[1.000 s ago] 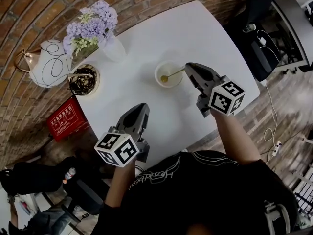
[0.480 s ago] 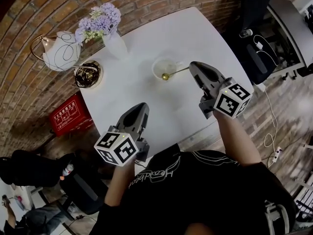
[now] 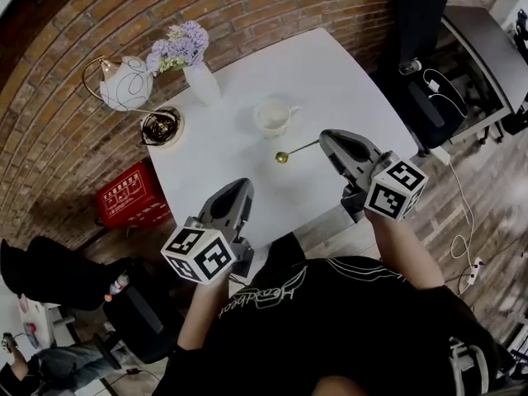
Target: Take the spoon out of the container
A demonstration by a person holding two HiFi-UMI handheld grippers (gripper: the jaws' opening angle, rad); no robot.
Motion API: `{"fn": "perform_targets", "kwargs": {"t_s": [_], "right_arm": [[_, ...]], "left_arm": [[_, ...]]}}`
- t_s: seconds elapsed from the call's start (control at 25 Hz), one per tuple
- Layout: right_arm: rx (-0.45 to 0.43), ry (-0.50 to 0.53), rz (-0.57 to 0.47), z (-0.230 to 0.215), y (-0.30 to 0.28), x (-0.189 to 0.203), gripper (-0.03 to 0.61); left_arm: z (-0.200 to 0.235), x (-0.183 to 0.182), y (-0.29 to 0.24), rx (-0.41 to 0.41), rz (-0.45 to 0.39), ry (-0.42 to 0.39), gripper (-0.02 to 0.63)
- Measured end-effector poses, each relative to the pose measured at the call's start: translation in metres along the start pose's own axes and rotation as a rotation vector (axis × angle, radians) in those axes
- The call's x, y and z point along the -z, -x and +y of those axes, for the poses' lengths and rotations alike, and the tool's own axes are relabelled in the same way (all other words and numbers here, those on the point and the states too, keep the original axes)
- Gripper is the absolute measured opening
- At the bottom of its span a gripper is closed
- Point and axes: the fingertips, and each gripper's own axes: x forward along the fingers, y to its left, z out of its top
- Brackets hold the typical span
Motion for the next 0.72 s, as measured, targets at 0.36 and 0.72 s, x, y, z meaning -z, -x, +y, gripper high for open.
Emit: {"fn": "perform_targets", "kwargs": {"t_s": [0.36,0.72], "right_arm": [[-0.081,0.072,0.007,0.058,0.054,-0.001,-0.002],[-0.104,0.081,-0.015,0.081,0.093,-0.005,-0.002]], "left_arm": [[-0.059,0.002,0.024,0.026,-0.02,-0.075,0.005],[-0.102,0.003,0.036,0.045,-0.049,-0.114,0.005]]}}
